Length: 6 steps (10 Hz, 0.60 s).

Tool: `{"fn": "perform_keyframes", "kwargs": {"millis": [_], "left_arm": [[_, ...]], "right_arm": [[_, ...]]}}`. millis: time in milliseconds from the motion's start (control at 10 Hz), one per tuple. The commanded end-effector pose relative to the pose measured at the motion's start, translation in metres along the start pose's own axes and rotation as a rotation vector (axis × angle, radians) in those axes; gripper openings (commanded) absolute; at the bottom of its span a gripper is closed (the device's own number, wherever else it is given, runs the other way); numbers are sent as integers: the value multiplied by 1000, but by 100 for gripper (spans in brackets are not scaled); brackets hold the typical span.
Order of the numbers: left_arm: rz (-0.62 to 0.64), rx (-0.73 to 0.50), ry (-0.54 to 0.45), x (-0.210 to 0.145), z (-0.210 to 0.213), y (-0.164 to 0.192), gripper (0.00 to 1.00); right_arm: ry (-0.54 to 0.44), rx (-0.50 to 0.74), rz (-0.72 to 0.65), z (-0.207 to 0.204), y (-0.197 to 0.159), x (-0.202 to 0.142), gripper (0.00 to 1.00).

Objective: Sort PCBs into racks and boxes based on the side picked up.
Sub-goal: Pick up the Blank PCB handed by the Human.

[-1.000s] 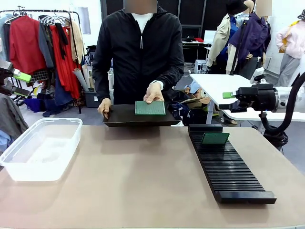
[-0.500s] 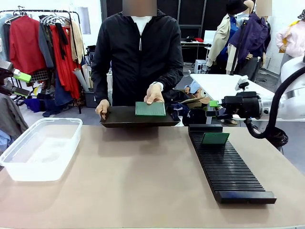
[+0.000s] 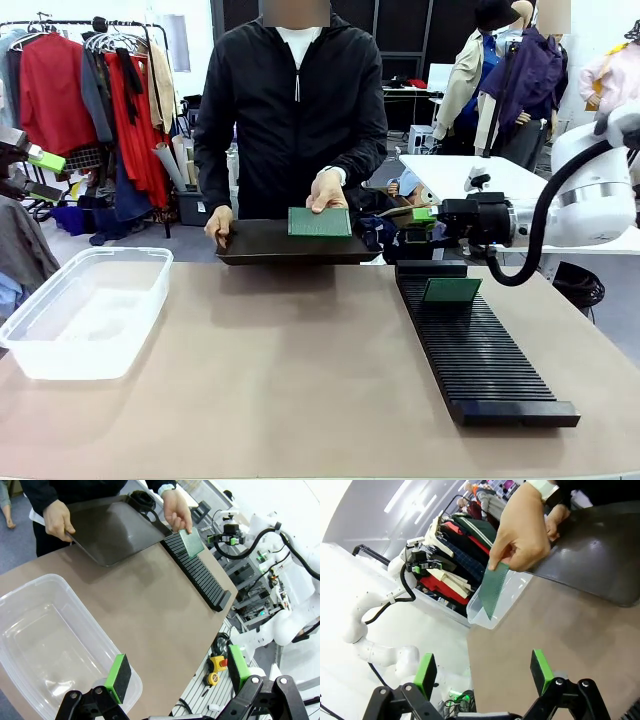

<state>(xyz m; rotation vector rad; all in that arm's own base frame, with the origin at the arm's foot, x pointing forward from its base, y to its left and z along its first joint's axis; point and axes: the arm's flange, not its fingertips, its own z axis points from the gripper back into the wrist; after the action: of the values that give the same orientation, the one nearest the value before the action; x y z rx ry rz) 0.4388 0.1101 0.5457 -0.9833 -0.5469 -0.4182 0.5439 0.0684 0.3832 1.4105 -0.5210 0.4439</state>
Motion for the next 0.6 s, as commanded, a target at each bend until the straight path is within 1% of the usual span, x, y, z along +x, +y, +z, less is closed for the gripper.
{"fn": "perform_keyframes", "kwargs": {"millis": [0,300,500], "left_arm": [[-1,-7,-4,0,0,-2,100],[-1,-7,-4,0,0,-2,100],[-1,-7,-4,0,0,-2,100]], "right_arm": [[1,18,-77,-18,1,13,100],[24,22,-110,-34,4,17,100],[29,41,-118,-45,-2,22,100]]}}
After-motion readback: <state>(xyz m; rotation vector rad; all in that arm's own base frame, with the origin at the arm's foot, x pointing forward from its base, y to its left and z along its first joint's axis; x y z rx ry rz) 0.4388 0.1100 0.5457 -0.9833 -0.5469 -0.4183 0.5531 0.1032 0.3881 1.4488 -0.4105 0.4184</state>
